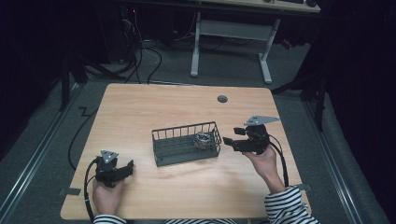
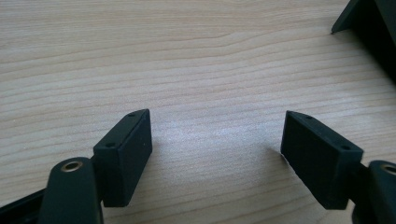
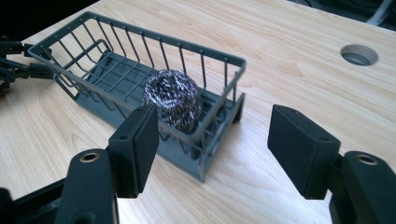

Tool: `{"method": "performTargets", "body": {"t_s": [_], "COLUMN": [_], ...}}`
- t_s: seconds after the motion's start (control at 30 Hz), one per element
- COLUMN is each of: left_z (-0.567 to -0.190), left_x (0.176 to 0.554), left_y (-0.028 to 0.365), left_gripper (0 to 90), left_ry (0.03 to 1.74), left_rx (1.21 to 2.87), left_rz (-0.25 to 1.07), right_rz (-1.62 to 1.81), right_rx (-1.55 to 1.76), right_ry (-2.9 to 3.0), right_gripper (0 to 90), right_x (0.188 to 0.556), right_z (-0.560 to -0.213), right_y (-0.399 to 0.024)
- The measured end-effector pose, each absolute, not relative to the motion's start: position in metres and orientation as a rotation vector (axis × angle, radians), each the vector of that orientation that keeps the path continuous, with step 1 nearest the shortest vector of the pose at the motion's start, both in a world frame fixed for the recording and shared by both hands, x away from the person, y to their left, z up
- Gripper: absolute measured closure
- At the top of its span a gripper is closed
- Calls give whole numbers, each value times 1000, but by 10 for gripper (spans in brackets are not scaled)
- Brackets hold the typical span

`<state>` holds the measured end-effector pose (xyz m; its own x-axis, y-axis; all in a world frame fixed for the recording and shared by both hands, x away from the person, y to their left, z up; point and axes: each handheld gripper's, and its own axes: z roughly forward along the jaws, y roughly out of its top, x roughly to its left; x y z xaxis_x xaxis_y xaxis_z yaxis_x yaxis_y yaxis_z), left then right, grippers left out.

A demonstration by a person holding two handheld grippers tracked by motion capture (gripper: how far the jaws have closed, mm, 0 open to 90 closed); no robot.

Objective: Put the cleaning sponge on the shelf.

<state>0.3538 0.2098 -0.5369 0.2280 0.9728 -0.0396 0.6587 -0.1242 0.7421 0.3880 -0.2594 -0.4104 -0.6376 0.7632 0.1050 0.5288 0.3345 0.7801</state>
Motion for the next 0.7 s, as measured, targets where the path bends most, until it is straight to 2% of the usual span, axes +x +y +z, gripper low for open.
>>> {"method": "performTargets", "body": {"t_s": [0.23, 0.7], "left_z": [-537, -537], "left_x": [354, 354], "left_y": [210, 209], "left_gripper": [252, 251], "left_ry": [1500, 1498], "left_rx": [1860, 1867], "left_rz": [624, 628], "right_rz": [1231, 1235], "right_rx": [1188, 1310], "right_ry": [2271, 2190], "right_gripper": [348, 352], "right_x": [374, 351], "right_z": [-409, -436], "right_y": [-276, -310]}}
